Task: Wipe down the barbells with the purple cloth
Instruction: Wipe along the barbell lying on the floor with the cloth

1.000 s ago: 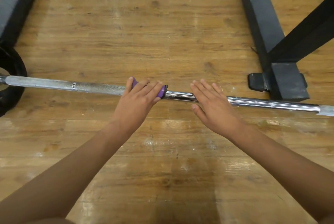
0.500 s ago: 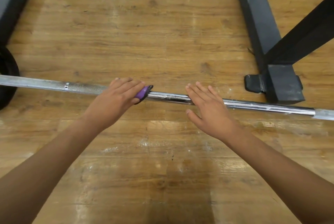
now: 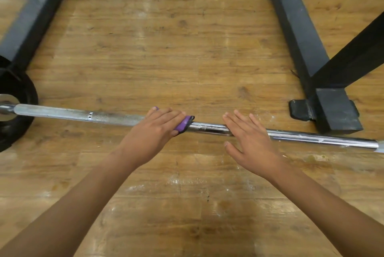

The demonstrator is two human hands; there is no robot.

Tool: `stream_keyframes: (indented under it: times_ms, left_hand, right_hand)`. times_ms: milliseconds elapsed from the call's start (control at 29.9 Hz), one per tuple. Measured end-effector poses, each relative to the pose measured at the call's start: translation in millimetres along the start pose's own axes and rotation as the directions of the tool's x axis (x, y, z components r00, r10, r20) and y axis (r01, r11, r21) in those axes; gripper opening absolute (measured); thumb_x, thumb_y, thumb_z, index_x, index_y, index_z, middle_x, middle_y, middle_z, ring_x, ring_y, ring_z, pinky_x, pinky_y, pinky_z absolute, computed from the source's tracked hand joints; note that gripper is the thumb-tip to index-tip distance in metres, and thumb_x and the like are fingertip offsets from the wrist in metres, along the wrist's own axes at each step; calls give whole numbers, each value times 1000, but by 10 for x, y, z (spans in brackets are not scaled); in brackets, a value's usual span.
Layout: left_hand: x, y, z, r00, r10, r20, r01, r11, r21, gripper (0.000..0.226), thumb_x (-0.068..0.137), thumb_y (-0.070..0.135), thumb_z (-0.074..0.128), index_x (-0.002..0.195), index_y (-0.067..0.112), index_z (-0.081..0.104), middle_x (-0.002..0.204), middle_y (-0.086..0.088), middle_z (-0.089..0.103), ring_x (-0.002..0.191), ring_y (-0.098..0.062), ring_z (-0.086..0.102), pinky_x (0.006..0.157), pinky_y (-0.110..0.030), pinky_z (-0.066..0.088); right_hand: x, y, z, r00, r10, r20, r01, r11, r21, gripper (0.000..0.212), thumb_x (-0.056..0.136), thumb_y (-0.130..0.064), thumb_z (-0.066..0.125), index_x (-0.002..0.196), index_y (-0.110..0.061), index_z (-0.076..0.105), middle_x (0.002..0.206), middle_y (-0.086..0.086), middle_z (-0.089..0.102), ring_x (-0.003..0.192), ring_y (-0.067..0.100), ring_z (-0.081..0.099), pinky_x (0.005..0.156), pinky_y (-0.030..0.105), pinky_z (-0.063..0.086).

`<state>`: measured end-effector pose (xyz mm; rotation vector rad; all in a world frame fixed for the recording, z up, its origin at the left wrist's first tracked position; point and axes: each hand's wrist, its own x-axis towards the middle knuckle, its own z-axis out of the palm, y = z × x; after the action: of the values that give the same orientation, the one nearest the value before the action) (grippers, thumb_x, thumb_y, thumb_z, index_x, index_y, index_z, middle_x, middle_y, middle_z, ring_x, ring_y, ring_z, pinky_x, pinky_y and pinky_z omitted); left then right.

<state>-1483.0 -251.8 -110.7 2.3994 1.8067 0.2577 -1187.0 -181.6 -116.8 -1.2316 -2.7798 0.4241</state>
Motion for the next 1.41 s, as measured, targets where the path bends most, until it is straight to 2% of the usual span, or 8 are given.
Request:
stream_keyframes:
  times_ms: [234,401,502,769,903,1171,1271,1405]
  left_hand:
    - [9,68,30,995,-2,-98,8,998,56,48,101,33,38,141,13,55,135,1,61,124,-24,51,106,-52,39]
    - [117,526,148,990,137,-16,-132,977,167,66,91,9,31,157,16,31,159,1,38,140,-22,36,118,-49,29]
    - [164,436,130,997,69,-31,-63,985,161,63,93,6,38,155,16,35,155,2,44,138,-22,42,118,-46,32]
    - [141,417,193,990,4,-142,17,989,150,47,100,24,50,146,14,49,137,2,58,126,-22,51,111,-52,40]
    - [28,552,268,989,-1,-146,27,984,178,62,96,16,60,154,12,37,155,-1,43,140,-25,41,118,-53,30]
    - [59,553,261,990,-50,-128,76,974,213,56,105,37,32,155,11,35,160,-4,37,147,-27,34,119,-54,28]
    - [19,593,312,985,-43,-166,77,976,204,54,103,28,41,154,11,36,157,-4,41,146,-26,36,119,-54,28]
    - [-96,588,361,973,-34,-228,73,984,164,69,92,8,70,153,11,39,156,-3,43,145,-25,38,121,-52,24]
  right_hand:
    - [6,12,20,1000,-4,-21,4,1000,-10,71,96,-52,31,158,-17,30,161,-2,35,152,12,17,123,30,-6]
    - [14,5,50,999,19,-42,-19,1000,-5,71,93,-51,34,155,-17,36,158,-2,42,151,14,24,124,31,-3]
    - [22,-7,45,999,17,-46,-17,1000,5,71,94,-52,32,156,-17,35,159,-3,40,151,12,21,123,29,-6]
    - [12,-2,36,999,6,-43,-6,1000,-1,71,94,-51,29,158,-18,31,161,-3,36,153,13,18,124,31,-6]
    - [-19,-38,54,997,21,-69,-23,999,-23,67,96,-44,39,157,-16,33,159,-1,39,152,15,21,124,32,-5]
    - [-105,-115,62,996,38,-80,-45,995,-86,73,92,-45,45,157,-15,32,163,-1,32,154,14,14,119,34,20]
    - [-142,-159,37,998,50,-44,-53,995,-85,74,92,-43,46,158,-15,28,165,0,28,155,15,11,117,40,29]
    - [-205,-149,33,1000,21,-23,-23,996,-90,75,93,-42,49,159,-14,25,166,1,23,155,13,4,122,35,13]
